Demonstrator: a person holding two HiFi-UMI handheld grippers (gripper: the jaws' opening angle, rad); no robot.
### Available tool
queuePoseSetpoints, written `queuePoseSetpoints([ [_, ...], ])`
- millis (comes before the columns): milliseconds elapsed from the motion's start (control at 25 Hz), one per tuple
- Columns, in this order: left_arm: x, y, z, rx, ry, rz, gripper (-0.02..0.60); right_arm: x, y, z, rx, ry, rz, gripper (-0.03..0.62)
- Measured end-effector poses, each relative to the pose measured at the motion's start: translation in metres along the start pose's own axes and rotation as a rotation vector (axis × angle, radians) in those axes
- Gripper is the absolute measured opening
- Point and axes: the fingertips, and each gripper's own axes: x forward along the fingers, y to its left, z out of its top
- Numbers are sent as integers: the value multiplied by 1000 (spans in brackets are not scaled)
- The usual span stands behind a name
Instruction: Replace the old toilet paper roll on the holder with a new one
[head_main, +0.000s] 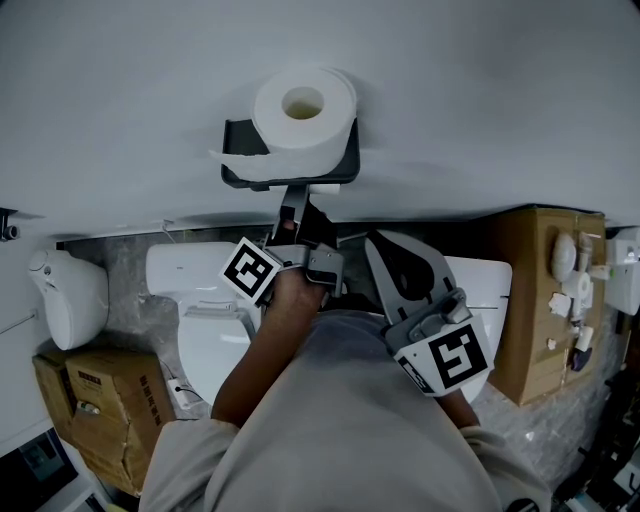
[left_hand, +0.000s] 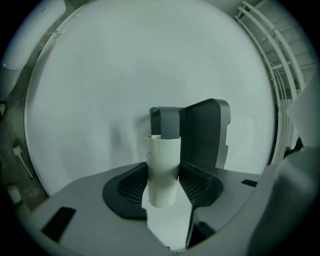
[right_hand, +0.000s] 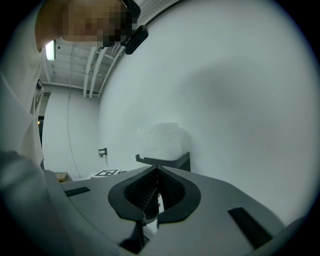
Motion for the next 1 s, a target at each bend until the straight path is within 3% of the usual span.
queuePoseSetpoints([
  [1000,23,-4,-67,5,165,-43,206,-12,-2,-4,7,6,-52,17],
])
